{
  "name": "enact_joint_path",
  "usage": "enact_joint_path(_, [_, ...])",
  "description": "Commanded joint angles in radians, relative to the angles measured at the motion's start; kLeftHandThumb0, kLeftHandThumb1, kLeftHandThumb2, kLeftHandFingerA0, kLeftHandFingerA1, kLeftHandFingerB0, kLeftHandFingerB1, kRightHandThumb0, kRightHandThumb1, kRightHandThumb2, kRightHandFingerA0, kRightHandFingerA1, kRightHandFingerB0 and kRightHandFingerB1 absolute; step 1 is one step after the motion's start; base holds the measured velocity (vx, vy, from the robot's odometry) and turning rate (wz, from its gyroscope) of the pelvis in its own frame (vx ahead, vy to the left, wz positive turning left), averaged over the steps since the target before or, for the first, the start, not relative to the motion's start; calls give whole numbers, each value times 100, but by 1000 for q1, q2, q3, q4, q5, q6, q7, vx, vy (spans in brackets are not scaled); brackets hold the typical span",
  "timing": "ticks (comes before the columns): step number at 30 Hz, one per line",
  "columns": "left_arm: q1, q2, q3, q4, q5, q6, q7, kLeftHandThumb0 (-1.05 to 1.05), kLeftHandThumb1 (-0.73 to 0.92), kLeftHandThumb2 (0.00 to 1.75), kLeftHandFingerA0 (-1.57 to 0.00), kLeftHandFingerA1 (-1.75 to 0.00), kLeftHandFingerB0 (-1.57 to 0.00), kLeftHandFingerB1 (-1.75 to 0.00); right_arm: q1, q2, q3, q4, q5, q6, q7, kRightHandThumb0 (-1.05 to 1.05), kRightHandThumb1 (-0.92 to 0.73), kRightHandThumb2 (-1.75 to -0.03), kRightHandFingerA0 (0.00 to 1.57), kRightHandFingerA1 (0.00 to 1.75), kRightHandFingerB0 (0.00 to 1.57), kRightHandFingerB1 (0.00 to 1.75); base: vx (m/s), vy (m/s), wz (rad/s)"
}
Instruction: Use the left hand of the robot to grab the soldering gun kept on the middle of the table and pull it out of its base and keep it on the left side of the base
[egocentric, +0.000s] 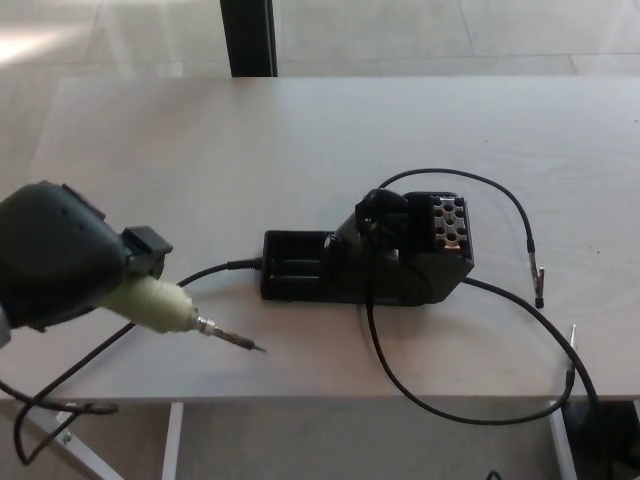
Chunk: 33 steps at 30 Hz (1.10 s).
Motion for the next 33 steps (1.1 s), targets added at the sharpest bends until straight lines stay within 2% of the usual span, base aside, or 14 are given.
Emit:
enact_joint_path(1, [91, -11, 51, -17, -18, -33, -2, -20, 65, 82, -91, -175, -81, -109, 4, -23, 1, 6, 16, -25, -7, -49, -64, -59, 70, 66, 54, 42, 0, 0, 0])
enact_joint_path(2, [105, -34, 55, -1, -26, -48, 30, -18, 57, 88, -115, -160, -90, -105, 4, -23, 2, 6, 15, -25, -4, -49, -64, -59, 69, 66, 54, 42, 0, 0, 0])
enact_joint_path(3, [116, -33, 67, -5, -24, -51, 28, -18, 57, 88, -115, -160, -90, -105, 1, -21, 5, 5, 14, -25, -4, -49, -64, -59, 69, 66, 54, 42, 0, 0, 0])
enact_joint_path(4, [131, -42, 76, -10, -29, -48, 15, -22, 68, 81, -93, -175, -82, -109, -3, -21, 10, 7, 10, -25, -5, -50, -65, -60, 70, 65, 53, 42, 0, 0, 0])
enact_joint_path(6, [152, -72, 71, -5, -27, -44, -7, -21, 64, 64, -89, -174, -81, -107, 2, -16, 3, 2, 19, -24, -13, -50, -63, -59, 72, 66, 56, 43, 0, 0, 0])
enact_joint_path(8, [146, -102, 53, 45, 9, -67, 41, -21, 62, 77, -92, -175, -78, -129, 8, -15, -2, -7, 25, -19, -9, -50, -63, -59, 70, 66, 53, 42, 0, 0, 0])
enact_joint_path(14, [116, -134, 46, 88, 33, -73, 34, -18, 60, 76, -89, -175, -77, -136, 4, -18, 2, -6, 21, -16, -4, -51, -64, -60, 71, 66, 53, 43, 0, 0, 0])
enact_joint_path(18, [79, -163, 59, 103, -4, -50, -22, -17, 63, 95, -89, -175, -71, -144, 1, -18, 1, -3, 23, -12, -6, -51, -63, -59, 71, 64, 56, 43, 0, 0, 0])
enact_joint_path(19, [67, -172, 61, 112, -17, -49, -35, -22, 52, 102, -119, -135, -88, -112, 0, -19, 5, 0, 20, -12, -8, -51, -63, -59, 70, 62, 55, 43, 0, 0, 0])
enact_joint_path(23, [56, -203, 71, 137, -62, -32, -85, -21, 53, 101, -119, -136, -87, -110, 8, -20, 9, -6, 18, -18, 0, -52, -63, -60, 72, 67, 55, 43, 0, 0, 0])
enact_joint_path(26, [43, -236, 87, 164, -105, -8, -142, -19, 54, 101, -117, -137, -87, -115, 7, -19, 10, -5, 20, -19, 5, -52, -63, -59, 70, 65, 56, 43, 0, 0, 0])
enact_joint_path(27, [30, -258, 96, 181, -131, 15, -169, -11, 60, 98, -84, -175, -71, -144, 2, -20, 15, -5, 17, -18, 2, -51, -64, -59, 70, 65, 55, 43, 0, 0, 0])
enact_joint_path(31, [4, -318, 124, 237, -193, 45, -221, -10, 58, 106, -81, -175, -68, -153, -7, -19, 18, -5, 17, -7, -4, -51, -63, -59, 72, 63, 56, 43, 0, 0, 0])
enact_joint_path(33, [0, -330, 115, 271, -185, 40, -233, -17, 73, 80, -79, -166, -67, -136, -3, -17, 22, -11, 14, -15, -6, -51, -64, -60, 72, 66, 55, 44, 0, 0, 0])
